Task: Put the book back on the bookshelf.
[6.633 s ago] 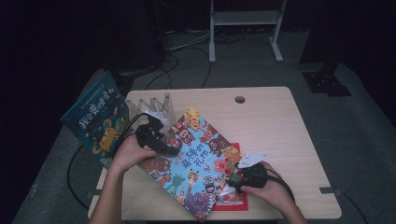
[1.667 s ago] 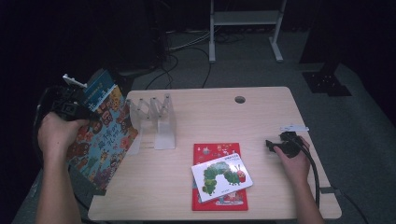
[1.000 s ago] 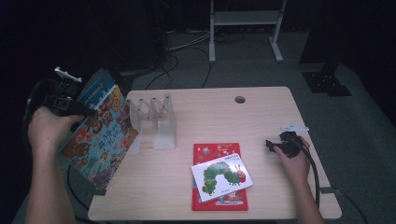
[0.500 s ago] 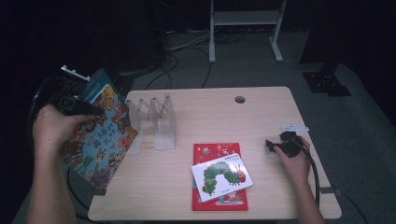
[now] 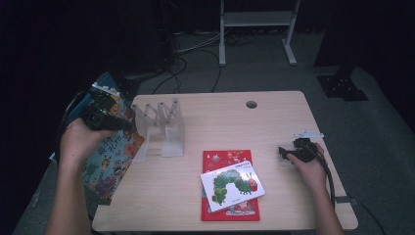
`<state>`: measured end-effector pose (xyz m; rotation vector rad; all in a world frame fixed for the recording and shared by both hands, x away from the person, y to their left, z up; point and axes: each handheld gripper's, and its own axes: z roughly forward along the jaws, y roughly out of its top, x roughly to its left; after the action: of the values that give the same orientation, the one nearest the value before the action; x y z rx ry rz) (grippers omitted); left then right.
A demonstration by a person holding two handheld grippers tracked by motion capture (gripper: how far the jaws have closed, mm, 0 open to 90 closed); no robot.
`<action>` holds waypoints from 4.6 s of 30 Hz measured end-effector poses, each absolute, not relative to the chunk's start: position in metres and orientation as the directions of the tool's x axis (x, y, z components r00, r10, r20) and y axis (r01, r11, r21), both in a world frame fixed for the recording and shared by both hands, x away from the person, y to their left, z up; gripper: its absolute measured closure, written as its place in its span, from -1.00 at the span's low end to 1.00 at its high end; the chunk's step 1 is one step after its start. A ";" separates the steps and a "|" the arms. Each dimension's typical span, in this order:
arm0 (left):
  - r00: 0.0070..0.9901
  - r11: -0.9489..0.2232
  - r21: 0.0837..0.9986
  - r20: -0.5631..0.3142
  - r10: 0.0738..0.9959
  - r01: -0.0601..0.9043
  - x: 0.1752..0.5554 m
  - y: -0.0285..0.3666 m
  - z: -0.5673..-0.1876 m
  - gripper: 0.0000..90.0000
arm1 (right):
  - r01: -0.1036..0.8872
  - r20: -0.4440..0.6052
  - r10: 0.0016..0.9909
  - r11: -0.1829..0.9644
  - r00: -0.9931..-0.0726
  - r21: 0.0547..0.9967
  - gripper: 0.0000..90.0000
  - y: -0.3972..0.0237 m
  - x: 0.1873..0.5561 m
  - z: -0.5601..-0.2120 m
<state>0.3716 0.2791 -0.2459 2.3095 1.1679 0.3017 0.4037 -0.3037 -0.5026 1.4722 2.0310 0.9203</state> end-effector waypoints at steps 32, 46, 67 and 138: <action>0.776 -0.659 0.507 -0.034 0.629 0.556 0.379 0.186 -0.377 -0.12 | 0.573 0.069 0.854 0.285 -0.516 0.768 -0.25 -0.268 0.326 -0.477; 0.791 -0.671 0.488 -0.071 0.608 0.559 0.380 0.168 -0.414 -0.17 | 0.527 0.071 0.740 0.404 -0.668 0.747 -0.28 -0.235 0.274 -0.479; 0.789 -0.659 0.489 -0.105 0.605 0.571 0.381 0.169 -0.420 -0.19 | 0.501 0.065 0.690 0.455 -0.721 0.736 -0.29 -0.202 0.281 -0.485; 0.772 -0.645 0.428 -0.293 0.563 0.633 0.367 0.144 -0.470 -0.94 | 0.414 0.007 0.652 0.472 -0.758 0.778 -0.96 -0.113 0.297 -0.501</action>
<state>0.3668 0.1445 -0.4700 2.4482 0.8952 -0.1806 0.2974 -0.1131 -0.5009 0.9074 2.4320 1.1671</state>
